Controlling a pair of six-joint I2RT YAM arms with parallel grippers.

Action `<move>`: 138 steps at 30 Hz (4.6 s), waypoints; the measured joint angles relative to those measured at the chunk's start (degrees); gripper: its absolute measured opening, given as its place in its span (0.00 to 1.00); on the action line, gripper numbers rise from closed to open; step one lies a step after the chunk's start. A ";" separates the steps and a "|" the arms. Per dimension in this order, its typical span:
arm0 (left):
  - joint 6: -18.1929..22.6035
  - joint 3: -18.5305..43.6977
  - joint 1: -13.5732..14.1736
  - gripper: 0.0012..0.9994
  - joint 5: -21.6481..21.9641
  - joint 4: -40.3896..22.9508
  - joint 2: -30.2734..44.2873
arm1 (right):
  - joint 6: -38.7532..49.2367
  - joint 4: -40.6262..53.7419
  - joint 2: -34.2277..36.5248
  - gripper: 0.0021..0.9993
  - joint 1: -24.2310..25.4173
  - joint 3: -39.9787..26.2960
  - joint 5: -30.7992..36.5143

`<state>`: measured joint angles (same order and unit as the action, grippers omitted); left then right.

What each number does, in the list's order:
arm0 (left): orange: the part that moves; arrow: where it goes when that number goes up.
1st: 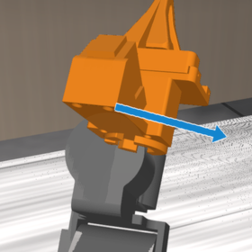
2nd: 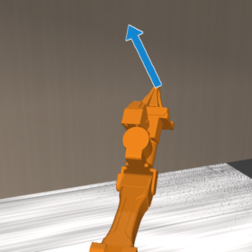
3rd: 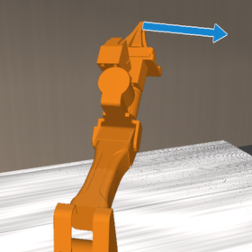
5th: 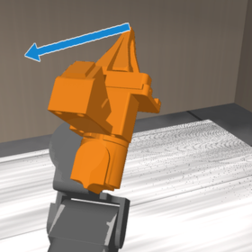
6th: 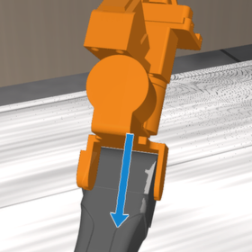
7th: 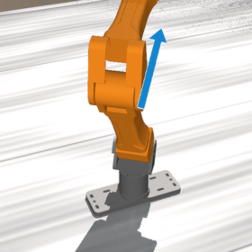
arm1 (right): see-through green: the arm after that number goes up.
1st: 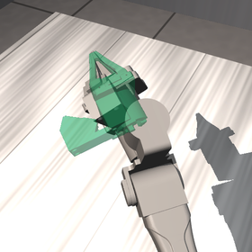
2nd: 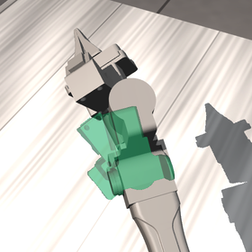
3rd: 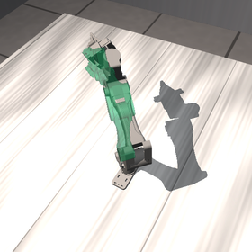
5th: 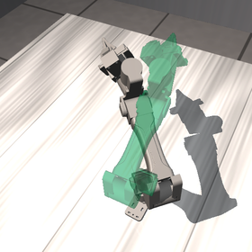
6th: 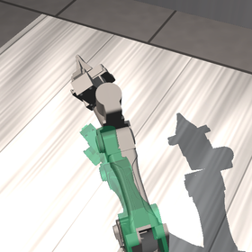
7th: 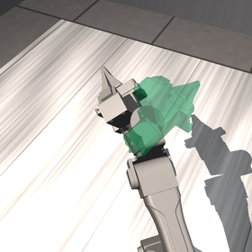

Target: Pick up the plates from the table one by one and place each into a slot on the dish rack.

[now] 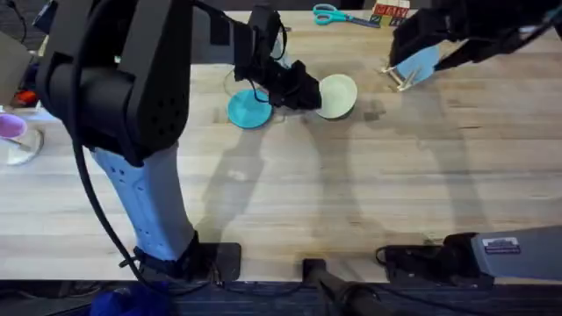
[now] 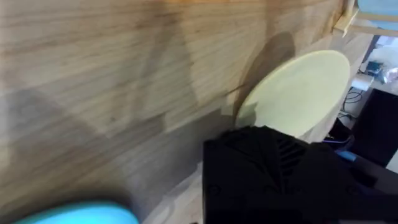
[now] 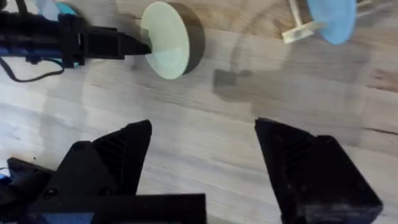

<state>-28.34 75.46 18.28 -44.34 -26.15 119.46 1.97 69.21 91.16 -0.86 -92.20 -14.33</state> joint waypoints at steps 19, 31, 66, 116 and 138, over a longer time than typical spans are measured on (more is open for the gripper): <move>0.00 0.00 0.00 0.04 0.00 -0.02 0.00 | 7.22 -8.97 19.38 0.99 -0.98 0.00 -9.84; 0.00 0.00 0.00 0.04 0.00 -0.02 0.00 | 7.49 -12.92 24.99 1.00 -1.11 0.00 -16.47; -0.02 0.02 0.00 0.04 0.00 -0.11 0.00 | 6.83 -18.45 31.01 0.30 -5.21 -0.22 -22.42; 20.79 10.10 0.17 0.04 23.57 -30.45 -23.07 | 13.10 -6.34 11.16 0.03 -5.25 -2.75 -13.25; 23.89 10.10 0.17 0.04 36.43 -51.23 -49.69 | 13.86 0.67 -13.78 0.03 -5.25 -2.75 13.59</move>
<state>-4.45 85.56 18.46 -7.90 -77.38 69.77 15.83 69.89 77.38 -6.11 -94.96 -0.74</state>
